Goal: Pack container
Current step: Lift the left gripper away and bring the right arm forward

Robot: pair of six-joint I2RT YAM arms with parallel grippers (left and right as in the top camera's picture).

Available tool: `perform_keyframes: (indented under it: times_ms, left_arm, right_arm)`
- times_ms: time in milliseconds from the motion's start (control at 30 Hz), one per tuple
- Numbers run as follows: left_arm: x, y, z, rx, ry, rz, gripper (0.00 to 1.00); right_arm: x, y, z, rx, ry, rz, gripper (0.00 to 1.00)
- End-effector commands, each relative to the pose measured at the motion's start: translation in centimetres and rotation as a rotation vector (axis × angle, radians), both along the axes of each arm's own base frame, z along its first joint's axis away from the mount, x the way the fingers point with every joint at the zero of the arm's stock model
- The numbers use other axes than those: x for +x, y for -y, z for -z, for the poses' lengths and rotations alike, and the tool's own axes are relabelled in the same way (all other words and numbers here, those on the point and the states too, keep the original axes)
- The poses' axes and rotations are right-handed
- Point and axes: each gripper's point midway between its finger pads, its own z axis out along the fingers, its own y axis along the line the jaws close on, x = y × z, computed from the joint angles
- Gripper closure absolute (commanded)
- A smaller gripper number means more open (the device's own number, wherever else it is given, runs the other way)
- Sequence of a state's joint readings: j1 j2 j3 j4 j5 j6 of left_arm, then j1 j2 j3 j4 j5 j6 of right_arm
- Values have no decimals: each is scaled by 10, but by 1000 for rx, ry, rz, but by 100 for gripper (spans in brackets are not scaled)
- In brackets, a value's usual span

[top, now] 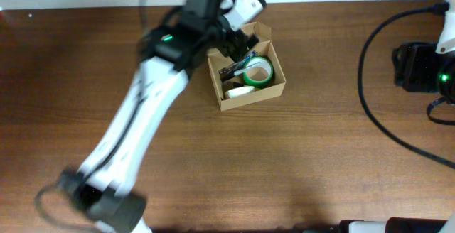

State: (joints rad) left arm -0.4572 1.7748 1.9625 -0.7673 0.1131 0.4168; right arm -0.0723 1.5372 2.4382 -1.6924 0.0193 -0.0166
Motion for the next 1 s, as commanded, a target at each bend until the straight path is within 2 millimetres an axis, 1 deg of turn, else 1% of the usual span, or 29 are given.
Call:
perform_keyframes:
  times_ms: [0, 67, 133, 200, 267, 367, 500, 600, 733, 833, 967]
  left_arm:
    - [-16, -30, -33, -79, -5, -174, 0]
    - [-25, -42, -32, -75, -36, -233, 0]
    - [-32, -52, -22, -58, -88, -291, 0]
    - [-39, -62, -8, -44, -156, -351, 0]
    - [-47, -72, 5, -45, -236, -405, 0]
    - [-57, -91, 21, -81, -350, -524, 0]
    - [-66, -118, 35, -107, -450, -657, 0]
    - [-70, -140, 42, -115, -499, -741, 0]
    - [-76, -169, 49, -157, -563, -878, 0]
    - [-82, -183, 56, -170, -610, -940, 0]
    - [-92, -188, 62, -141, -651, -958, 0]
  right_arm:
    - [1, 1, 3, 24, -12, 19, 61]
    - [7, 1, 11, 32, -40, 27, 75]
    - [15, 4, 24, 43, -85, 53, 84]
    - [25, 5, 42, 47, -147, 54, 91]
    - [35, 5, 65, 51, -228, 55, 96]
    - [48, 6, 100, 58, -346, 57, 96]
    - [64, 2, 147, 91, -491, 41, 96]
    - [79, -5, 176, 123, -557, -12, 96]
    - [100, -11, 206, 155, -602, -53, 96]
    - [113, -11, 230, 160, -644, -63, 96]
    - [121, -26, 266, 228, -729, -156, 96]
